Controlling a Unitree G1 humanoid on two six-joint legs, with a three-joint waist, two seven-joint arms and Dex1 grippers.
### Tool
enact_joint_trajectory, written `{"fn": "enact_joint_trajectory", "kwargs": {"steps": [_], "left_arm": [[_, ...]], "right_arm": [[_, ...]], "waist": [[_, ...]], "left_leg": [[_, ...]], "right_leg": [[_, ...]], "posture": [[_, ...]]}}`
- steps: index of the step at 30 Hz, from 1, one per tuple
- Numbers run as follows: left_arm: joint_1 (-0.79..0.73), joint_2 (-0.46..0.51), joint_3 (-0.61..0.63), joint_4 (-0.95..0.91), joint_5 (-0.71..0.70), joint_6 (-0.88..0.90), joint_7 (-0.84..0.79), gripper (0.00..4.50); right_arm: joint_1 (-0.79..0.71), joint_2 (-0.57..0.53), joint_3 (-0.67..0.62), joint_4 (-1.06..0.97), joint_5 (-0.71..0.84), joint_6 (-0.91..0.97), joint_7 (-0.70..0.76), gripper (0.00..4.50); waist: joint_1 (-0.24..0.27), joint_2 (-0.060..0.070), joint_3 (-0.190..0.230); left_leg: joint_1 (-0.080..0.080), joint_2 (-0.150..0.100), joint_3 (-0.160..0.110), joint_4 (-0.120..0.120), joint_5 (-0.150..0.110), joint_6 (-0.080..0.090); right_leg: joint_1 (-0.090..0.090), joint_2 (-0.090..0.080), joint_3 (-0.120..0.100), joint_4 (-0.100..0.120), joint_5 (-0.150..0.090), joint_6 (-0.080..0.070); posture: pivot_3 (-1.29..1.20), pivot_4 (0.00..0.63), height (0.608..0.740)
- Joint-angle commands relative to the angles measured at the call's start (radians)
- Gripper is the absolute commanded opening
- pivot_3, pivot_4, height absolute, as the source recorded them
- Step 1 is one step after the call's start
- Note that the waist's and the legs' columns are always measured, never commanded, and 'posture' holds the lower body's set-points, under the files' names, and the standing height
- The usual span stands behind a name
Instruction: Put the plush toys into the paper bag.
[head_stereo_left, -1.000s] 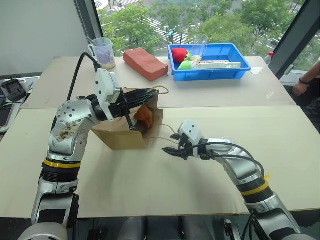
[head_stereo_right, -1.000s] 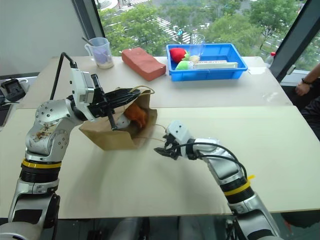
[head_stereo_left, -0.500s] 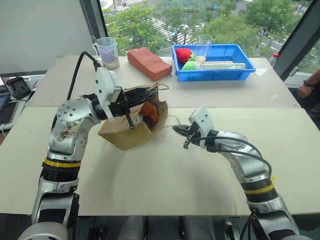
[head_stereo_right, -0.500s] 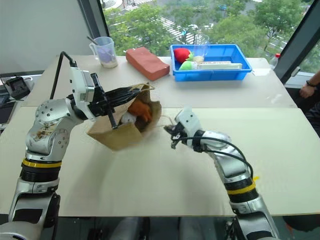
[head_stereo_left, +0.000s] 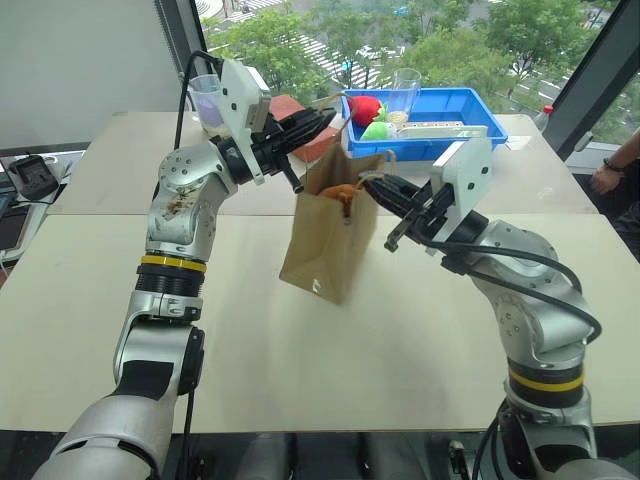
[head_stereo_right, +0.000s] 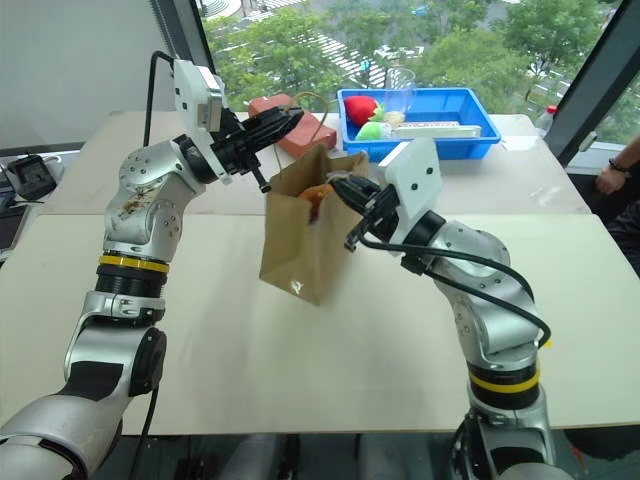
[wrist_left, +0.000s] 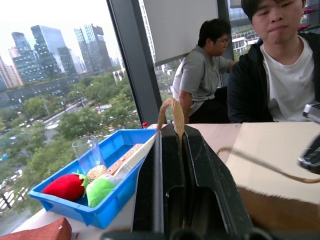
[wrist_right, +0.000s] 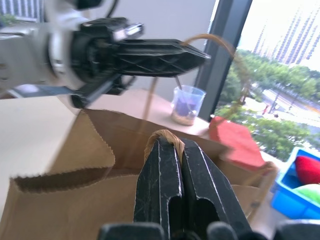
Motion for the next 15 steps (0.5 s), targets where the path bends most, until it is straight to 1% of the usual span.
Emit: {"fn": "enact_joint_trajectory", "kwargs": {"steps": [1,4,8,11,15], "left_arm": [[-0.024,0.026,0.001,0.018,0.0,0.0,-0.066,0.0],[-0.023,0.051,-0.011,0.054,0.02,0.005,-0.119,0.0],[-0.022,0.049,-0.017,0.088,0.038,-0.008,-0.139,0.0],[-0.028,0.049,-0.017,0.101,0.049,-0.013,-0.141,0.0],[-0.023,0.066,-0.01,0.097,0.06,-0.003,-0.141,0.0]], "right_arm": [[-0.008,-0.024,0.016,-0.089,0.069,0.123,-0.004,0.02],[-0.002,-0.022,0.045,-0.103,0.11,0.184,-0.001,0.02],[-0.028,0.006,0.067,-0.07,0.119,0.188,-0.011,0.02],[-0.092,0.042,0.089,0.003,0.109,0.165,-0.008,0.02],[-0.134,0.055,0.117,0.099,0.063,0.109,-0.004,0.02]], "waist": [[0.0,0.0,0.0],[-0.001,0.0,0.0],[0.0,0.0,0.0],[0.0,0.0,0.0],[0.002,0.0,0.0]], "left_leg": [[-0.001,0.0,0.0,0.0,0.0,0.0],[-0.001,0.0,0.0,0.0,0.0,0.0],[-0.001,0.0,0.0,0.002,0.0,0.0],[-0.003,0.0,0.0,0.005,-0.001,0.001],[-0.003,0.0,-0.001,0.007,-0.001,0.001]], "right_leg": [[0.0,0.0,0.0,0.0,0.0,0.0],[-0.001,0.0,0.0,0.0,0.0,0.0],[0.0,0.0,0.0,0.0,0.0,0.0],[0.0,0.0,-0.001,0.0,0.0,0.0],[0.0,0.0,-0.001,0.0,0.0,0.0]], "posture": [[0.0,0.15,0.74],[0.0,0.15,0.74],[0.0,0.15,0.74],[0.0,0.15,0.74],[0.0,0.15,0.74]]}}
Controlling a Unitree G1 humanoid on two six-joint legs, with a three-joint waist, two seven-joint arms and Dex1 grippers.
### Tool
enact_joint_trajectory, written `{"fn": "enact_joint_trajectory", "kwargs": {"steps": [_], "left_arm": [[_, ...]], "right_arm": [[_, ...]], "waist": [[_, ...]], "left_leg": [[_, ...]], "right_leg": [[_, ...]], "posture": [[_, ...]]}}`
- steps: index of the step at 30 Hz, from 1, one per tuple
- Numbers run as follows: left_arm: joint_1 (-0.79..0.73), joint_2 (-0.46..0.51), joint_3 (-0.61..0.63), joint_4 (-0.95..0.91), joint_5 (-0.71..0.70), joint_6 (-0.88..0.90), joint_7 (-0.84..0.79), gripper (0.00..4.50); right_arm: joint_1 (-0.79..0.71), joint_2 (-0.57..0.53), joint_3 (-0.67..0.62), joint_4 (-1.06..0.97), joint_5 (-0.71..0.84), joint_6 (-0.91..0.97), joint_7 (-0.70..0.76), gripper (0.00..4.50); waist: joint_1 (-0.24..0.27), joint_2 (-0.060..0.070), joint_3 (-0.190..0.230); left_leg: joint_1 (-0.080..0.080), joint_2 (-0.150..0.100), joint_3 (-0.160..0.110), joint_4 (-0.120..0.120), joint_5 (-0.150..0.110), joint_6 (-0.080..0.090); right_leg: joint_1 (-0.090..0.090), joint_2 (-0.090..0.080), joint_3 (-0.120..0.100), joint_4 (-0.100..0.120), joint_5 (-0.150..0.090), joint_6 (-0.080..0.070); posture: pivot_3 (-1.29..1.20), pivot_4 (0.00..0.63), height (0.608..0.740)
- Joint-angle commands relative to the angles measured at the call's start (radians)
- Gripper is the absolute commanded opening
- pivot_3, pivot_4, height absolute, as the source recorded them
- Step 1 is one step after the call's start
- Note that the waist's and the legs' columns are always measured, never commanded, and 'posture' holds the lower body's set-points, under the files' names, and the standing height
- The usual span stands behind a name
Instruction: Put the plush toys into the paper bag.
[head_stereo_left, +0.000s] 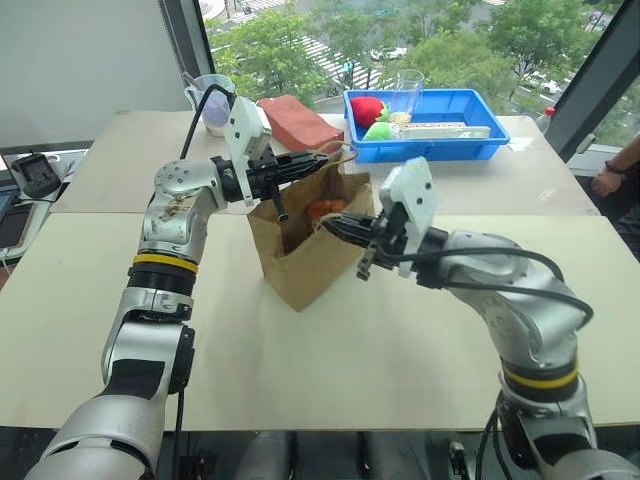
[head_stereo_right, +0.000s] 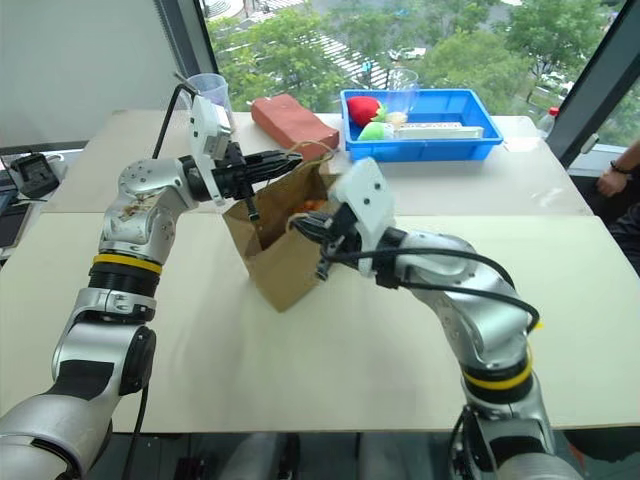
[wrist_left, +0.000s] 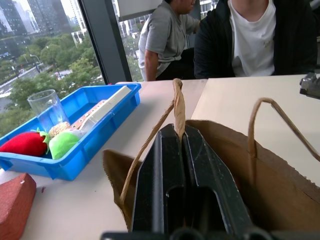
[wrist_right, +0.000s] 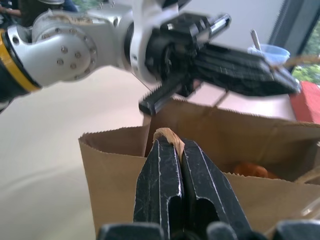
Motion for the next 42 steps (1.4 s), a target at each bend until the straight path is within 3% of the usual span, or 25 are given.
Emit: {"fn": "enact_joint_trajectory", "kwargs": {"steps": [1,20,40,41,42], "left_arm": [[-0.014,0.028,0.017,-0.021,0.006,-0.002,-0.004,0.0],[-0.051,0.032,0.015,-0.019,-0.013,0.021,-0.093,0.0],[0.019,0.02,0.005,-0.097,-0.005,0.052,-0.066,0.0],[0.025,0.021,0.008,-0.103,-0.005,0.056,-0.06,0.0],[0.033,0.024,0.016,-0.115,-0.011,0.063,-0.053,0.3]], "right_arm": [[-0.031,0.005,0.011,0.064,-0.041,-0.074,0.0,0.02],[-0.127,0.12,0.005,0.212,-0.137,-0.108,-0.122,0.02],[-0.115,0.106,0.027,0.206,-0.142,-0.098,-0.106,0.02],[-0.115,0.103,0.026,0.206,-0.141,-0.099,-0.101,0.31],[-0.115,0.098,0.023,0.205,-0.14,-0.098,-0.095,0.66]], "waist": [[0.0,0.0,0.0],[-0.004,0.0,0.0],[-0.009,0.0,0.0],[-0.009,0.0,0.0],[-0.009,0.0,0.0]], "left_leg": [[0.0,0.0,0.0,0.0,0.0,0.0],[-0.002,0.0,0.0,0.0,0.0,-0.001],[-0.003,0.0,-0.001,0.0,0.0,-0.001],[-0.003,0.0,-0.001,0.0,0.0,-0.001],[-0.003,0.0,-0.001,0.0,0.0,-0.001]], "right_leg": [[0.0,0.0,0.0,0.0,0.0,0.0],[-0.002,0.0,-0.001,0.002,0.0,0.0],[-0.003,0.0,-0.001,0.002,0.0,0.0],[-0.003,0.0,-0.001,0.002,0.0,0.0],[-0.003,0.0,-0.001,0.002,0.0,0.0]], "posture": [[0.0,0.15,0.74],[0.0,0.15,0.74],[0.0,0.15,0.74],[0.0,0.15,0.74],[0.0,0.15,0.74]]}}
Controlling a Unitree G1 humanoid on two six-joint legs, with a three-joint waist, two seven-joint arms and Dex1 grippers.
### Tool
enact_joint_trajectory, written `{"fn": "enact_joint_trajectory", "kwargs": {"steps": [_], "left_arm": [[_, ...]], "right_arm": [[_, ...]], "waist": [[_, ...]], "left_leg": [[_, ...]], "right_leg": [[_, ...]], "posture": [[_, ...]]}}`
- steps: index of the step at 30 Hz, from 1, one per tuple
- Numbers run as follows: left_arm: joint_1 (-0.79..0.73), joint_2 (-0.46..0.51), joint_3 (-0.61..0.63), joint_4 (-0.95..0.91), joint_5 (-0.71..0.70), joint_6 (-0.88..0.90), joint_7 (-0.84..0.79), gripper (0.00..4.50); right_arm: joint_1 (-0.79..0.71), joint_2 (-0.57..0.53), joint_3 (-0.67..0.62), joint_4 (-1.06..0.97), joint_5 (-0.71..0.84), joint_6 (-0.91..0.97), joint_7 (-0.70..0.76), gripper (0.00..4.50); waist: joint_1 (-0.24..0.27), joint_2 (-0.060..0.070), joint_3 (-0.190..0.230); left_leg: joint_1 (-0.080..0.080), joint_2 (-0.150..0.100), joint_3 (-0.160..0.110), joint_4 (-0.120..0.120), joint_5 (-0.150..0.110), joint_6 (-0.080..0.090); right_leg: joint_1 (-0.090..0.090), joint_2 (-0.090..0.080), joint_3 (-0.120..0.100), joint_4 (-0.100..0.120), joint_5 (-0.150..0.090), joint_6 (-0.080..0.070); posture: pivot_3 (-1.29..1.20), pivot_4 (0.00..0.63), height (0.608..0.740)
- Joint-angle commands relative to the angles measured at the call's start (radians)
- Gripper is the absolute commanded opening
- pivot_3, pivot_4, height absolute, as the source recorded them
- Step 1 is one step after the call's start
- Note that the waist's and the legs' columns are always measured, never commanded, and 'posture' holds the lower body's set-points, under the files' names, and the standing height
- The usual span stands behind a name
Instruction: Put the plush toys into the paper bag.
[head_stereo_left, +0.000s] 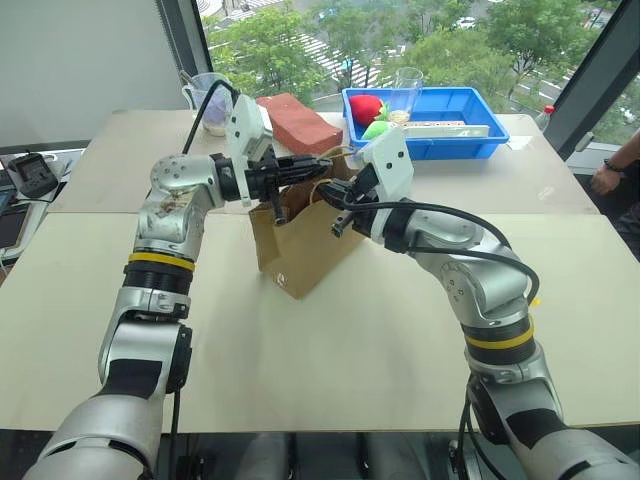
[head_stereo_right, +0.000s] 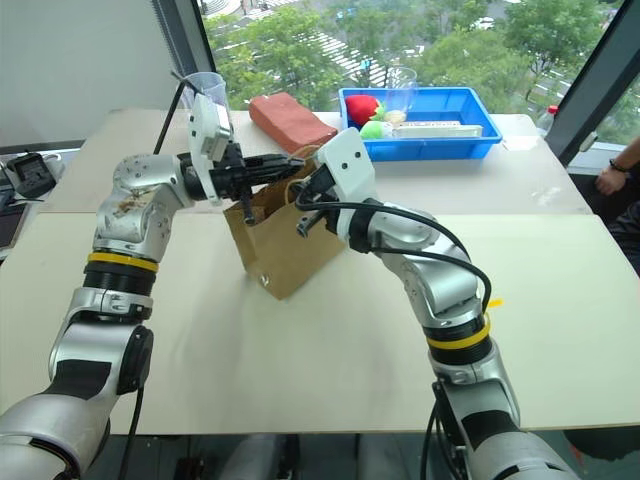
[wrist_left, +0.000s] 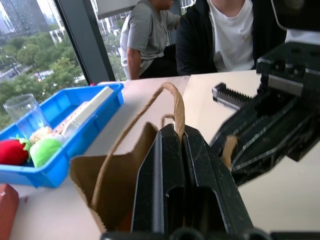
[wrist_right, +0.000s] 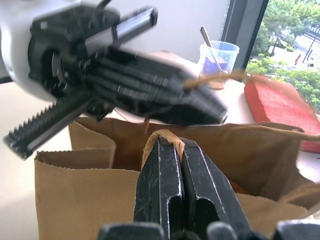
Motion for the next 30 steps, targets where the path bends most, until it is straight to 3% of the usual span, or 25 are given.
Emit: {"fn": "enact_joint_trajectory", "kwargs": {"steps": [1,3,9,10,12,19,30], "left_arm": [[0.009,0.015,0.025,-0.068,-0.019,0.023,0.021,0.65],[0.034,0.031,0.042,-0.116,-0.037,0.049,0.03,1.36],[0.173,0.148,0.121,-0.377,-0.113,0.203,0.076,4.24],[0.201,0.169,0.137,-0.423,-0.133,0.237,0.086,4.5],[0.257,0.205,0.169,-0.507,-0.17,0.294,0.107,4.5],[0.469,0.3,0.256,-0.705,-0.263,0.406,0.146,4.5],[0.513,0.276,0.245,-0.758,-0.316,0.425,0.23,4.5]], "right_arm": [[-0.014,-0.015,-0.014,-0.03,0.003,-0.014,0.019,0.96],[-0.014,-0.036,-0.018,-0.04,0.01,-0.013,0.045,1.62],[-0.006,-0.166,-0.048,-0.099,0.076,0.014,0.186,3.72],[-0.005,-0.19,-0.054,-0.108,0.091,0.02,0.209,4.05],[-0.006,-0.237,-0.066,-0.123,0.125,0.036,0.259,4.48],[-0.06,-0.373,-0.096,-0.116,0.222,0.065,0.418,4.48],[-0.113,-0.381,-0.055,-0.039,0.179,0.011,0.444,4.48]], "waist": [[0.0,0.0,0.0],[0.0,0.0,0.0],[-0.01,0.0,0.0],[-0.01,0.0,0.0],[-0.011,0.0,0.0],[-0.01,0.0,0.0],[0.012,0.0,0.0]], "left_leg": [[0.0,0.0,0.0,0.0,0.0,0.0],[0.0,0.0,0.0,0.0,0.0,0.0],[-0.001,0.001,0.0,-0.001,0.0,0.0],[-0.001,0.001,0.0,-0.001,0.0,0.0],[-0.001,0.002,0.0,-0.001,0.0,0.0],[0.0,0.004,0.0,-0.001,0.0,0.0],[0.0,0.004,0.0,0.0,0.0,0.0]], "right_leg": [[0.0,0.0,0.0,0.0,0.0,0.0],[0.0,0.0,0.0,0.0,0.0,0.0],[-0.001,0.0,0.0,0.0,0.0,0.0],[-0.001,0.0,0.0,0.0,0.0,0.0],[-0.001,0.0,0.0,-0.001,0.0,0.0],[0.0,0.0,0.0,-0.002,0.0,0.0],[0.0,-0.001,0.0,-0.004,0.0,0.0]], "posture": [[0.0,0.15,0.74],[0.0,0.15,0.74],[0.0,0.15,0.74],[0.0,0.15,0.74],[0.0,0.15,0.74],[0.0,0.15,0.74],[0.0,0.15,0.74]]}}
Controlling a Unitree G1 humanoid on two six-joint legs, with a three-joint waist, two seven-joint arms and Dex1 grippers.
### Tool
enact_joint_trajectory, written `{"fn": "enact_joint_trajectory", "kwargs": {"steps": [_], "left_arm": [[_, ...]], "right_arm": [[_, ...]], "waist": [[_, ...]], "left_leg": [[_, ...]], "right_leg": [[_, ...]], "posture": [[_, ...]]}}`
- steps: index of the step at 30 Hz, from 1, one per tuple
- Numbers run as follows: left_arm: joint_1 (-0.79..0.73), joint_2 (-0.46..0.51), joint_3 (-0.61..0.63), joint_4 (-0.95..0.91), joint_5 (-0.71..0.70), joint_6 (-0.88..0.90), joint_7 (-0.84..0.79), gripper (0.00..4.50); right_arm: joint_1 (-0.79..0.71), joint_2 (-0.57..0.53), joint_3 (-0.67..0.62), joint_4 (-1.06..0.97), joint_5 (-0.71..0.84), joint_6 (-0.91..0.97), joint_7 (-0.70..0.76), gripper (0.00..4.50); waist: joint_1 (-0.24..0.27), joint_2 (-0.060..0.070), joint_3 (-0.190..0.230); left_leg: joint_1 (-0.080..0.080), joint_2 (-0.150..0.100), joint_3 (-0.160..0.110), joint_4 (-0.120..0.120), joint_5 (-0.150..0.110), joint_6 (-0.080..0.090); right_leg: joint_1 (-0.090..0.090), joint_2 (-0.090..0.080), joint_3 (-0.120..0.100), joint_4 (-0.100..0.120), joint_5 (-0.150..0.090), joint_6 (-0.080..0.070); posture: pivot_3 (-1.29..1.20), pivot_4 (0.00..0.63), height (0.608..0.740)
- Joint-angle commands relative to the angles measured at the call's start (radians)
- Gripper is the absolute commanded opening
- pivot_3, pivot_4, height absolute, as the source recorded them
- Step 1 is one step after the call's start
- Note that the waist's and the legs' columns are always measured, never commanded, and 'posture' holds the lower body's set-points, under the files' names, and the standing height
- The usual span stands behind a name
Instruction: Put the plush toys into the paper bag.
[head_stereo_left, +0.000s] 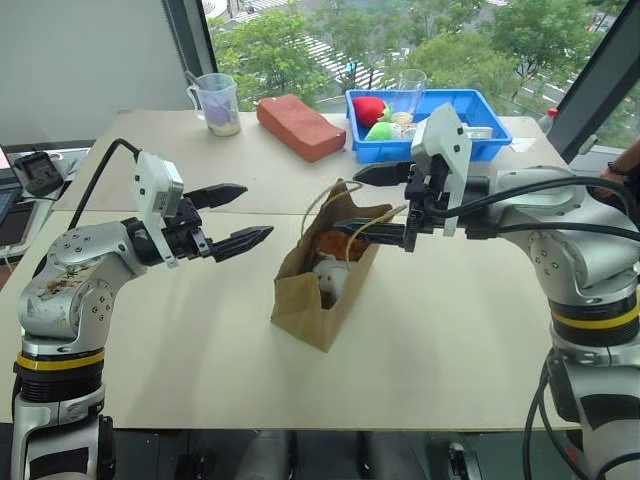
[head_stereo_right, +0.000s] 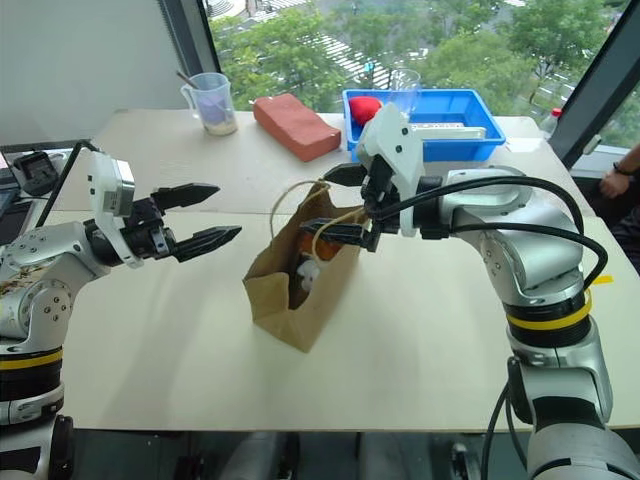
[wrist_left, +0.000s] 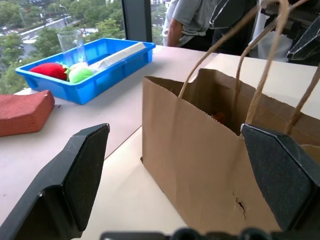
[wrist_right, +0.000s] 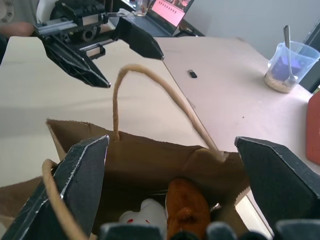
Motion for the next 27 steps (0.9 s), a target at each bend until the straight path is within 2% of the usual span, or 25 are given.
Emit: {"fn": "enact_joint_trajectory", "kwargs": {"steps": [1,8,14,21,27], "left_arm": [[0.021,0.013,0.006,-0.082,-0.047,0.021,0.002,4.5],[0.129,0.105,0.024,-0.211,-0.151,0.128,-0.043,4.5],[0.249,0.141,0.033,-0.342,-0.222,0.189,-0.007,4.5],[0.352,0.045,-0.014,-0.481,-0.244,0.217,0.177,4.5],[0.375,-0.014,-0.072,-0.499,-0.154,0.169,0.295,4.5]], "right_arm": [[-0.018,-0.009,-0.013,-0.009,-0.024,-0.037,-0.003,4.48],[-0.005,-0.012,-0.014,0.002,-0.06,-0.055,-0.007,4.48],[-0.002,-0.002,-0.01,0.021,-0.079,-0.074,-0.006,4.48],[0.001,0.015,-0.002,0.036,-0.096,-0.086,-0.008,4.48],[0.0,0.032,0.007,0.038,-0.107,-0.085,-0.011,4.48]], "waist": [[-0.001,0.0,0.0],[-0.004,0.0,0.0],[-0.002,0.0,0.0],[0.0,0.0,0.0],[0.0,0.0,0.0]], "left_leg": [[0.0,0.0,0.0,0.0,0.0,0.0],[0.0,0.001,0.0,-0.001,0.0,0.0],[0.0,0.001,0.001,-0.001,0.0,0.0],[0.0,0.001,0.001,-0.001,0.0,0.0],[0.0,0.001,0.001,-0.001,0.0,0.0]], "right_leg": [[0.0,0.0,0.0,0.0,0.0,0.0],[-0.001,0.001,0.0,0.001,0.0,0.0],[0.0,0.0,0.0,-0.002,0.0,0.0],[0.0,0.0,0.0,-0.002,0.0,0.0],[0.0,0.0,0.001,-0.002,0.0,-0.001]], "posture": [[0.0,0.15,0.74],[0.0,0.15,0.74],[0.0,0.15,0.74],[0.0,0.15,0.74],[0.0,0.15,0.74]]}}
